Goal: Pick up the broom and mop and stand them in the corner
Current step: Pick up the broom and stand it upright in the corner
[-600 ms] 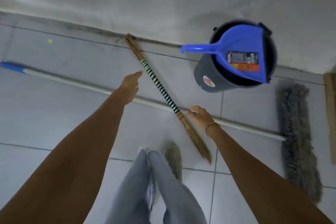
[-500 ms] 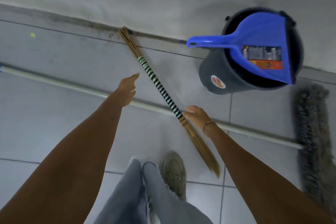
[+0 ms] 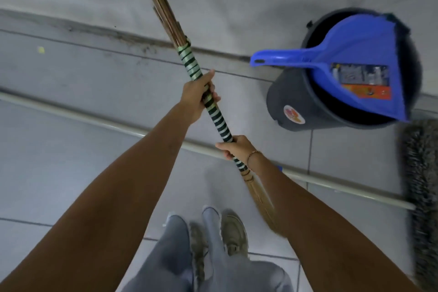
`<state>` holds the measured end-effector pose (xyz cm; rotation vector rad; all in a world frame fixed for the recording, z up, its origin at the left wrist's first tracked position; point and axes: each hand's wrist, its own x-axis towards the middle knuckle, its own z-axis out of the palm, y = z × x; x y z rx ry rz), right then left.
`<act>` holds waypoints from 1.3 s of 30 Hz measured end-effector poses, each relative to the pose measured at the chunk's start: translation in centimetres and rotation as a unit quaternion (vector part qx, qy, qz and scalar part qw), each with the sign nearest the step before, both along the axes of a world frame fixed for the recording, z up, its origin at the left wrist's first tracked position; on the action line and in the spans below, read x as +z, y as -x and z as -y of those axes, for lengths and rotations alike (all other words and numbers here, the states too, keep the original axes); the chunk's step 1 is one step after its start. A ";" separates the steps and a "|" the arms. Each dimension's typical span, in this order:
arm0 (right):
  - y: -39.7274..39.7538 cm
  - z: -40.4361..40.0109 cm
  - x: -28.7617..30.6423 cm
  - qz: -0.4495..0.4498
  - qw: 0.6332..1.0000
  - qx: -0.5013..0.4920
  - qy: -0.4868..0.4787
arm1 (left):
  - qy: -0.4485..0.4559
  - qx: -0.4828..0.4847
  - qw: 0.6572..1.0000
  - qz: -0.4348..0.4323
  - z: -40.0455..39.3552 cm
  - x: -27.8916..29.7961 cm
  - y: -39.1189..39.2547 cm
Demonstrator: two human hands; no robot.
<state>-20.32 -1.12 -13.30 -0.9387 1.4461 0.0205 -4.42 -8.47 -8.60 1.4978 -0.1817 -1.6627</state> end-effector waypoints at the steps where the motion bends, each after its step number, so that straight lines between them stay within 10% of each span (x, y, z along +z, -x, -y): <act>1: 0.0 -0.3 3.5 0.012 1.000 -0.019 0.000 | 0.012 0.003 1.000 -0.008 -0.2 4.3 0.7; 15: 8.6 -1.5 50.4 0.012 0.960 -0.198 0.198 | 0.224 -0.151 0.963 0.018 -3.0 57.6 14.0; 39: 63.3 -24.5 67.1 -0.065 0.802 -0.481 0.348 | 0.433 -0.457 0.774 -0.063 -23.2 75.3 73.7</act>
